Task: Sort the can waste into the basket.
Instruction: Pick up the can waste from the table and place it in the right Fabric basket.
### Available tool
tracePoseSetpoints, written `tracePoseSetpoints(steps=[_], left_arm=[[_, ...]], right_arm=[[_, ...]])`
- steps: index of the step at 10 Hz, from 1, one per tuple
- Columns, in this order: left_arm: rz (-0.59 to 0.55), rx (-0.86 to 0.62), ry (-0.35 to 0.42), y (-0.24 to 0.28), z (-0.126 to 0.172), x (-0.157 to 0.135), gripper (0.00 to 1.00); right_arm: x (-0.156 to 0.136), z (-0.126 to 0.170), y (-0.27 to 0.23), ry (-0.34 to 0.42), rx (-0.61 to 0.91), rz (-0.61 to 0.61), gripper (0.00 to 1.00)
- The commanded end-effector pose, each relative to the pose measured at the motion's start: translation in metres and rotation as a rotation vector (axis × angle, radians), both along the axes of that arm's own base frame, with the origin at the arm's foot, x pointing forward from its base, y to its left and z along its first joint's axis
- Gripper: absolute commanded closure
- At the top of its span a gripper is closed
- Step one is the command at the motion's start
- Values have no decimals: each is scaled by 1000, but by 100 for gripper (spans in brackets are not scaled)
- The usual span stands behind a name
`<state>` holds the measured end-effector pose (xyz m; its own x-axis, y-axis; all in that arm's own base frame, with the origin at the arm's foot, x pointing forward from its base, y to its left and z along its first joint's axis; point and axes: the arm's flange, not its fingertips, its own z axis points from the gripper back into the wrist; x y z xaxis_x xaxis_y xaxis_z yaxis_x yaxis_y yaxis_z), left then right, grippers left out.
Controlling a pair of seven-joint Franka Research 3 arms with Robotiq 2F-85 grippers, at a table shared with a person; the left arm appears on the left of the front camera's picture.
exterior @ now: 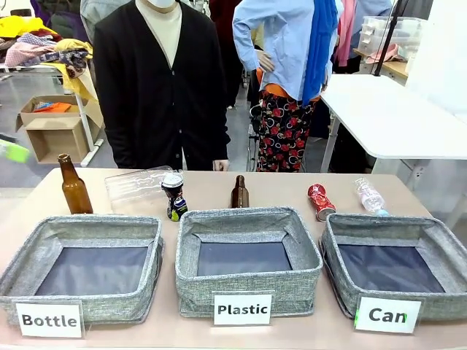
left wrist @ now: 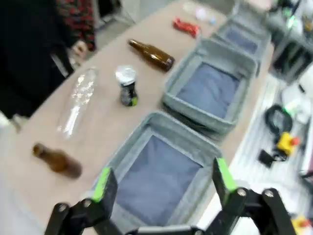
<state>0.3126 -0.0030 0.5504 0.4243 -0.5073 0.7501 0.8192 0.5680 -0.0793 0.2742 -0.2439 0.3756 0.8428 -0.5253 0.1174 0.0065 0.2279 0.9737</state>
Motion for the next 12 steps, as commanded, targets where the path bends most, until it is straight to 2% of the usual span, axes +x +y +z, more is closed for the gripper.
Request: tracePoseSetpoints(steps=[1,2,4,5,6,8,9,10,11,12], left_arm=[[-152,96,-105,-32,-50,24,0],[-126,99,-167,-54,-66,33,0],[-193,26,-219,-82,-92,53,0],[-77,121,25,-78,-89,63,0],[-168,101,-166,-79,-61,55,0],[-168,101,-166,-79,-61,55,0],[-152,104,-128,-83,-77,64,0],[9,41,-224,-89,-80,82,0],[51,-28,-253,-92,-87,99,0],[140,-42,-326,-94,-94,119,0]], right_arm=[[-1,-1,1,-38,3,-2,0],[-1,-1,1,-38,3,-2,0],[-1,-1,1,-38,3,-2,0],[-1,-1,1,-38,3,-2,0],[-1,-1,1,-38,3,-2,0],[-1,-1,1,-38,3,-2,0],[-1,-1,1,-38,3,-2,0],[-1,-1,1,-38,3,-2,0],[-1,-1,1,-38,3,-2,0],[-1,-1,1,-38,3,-2,0]])
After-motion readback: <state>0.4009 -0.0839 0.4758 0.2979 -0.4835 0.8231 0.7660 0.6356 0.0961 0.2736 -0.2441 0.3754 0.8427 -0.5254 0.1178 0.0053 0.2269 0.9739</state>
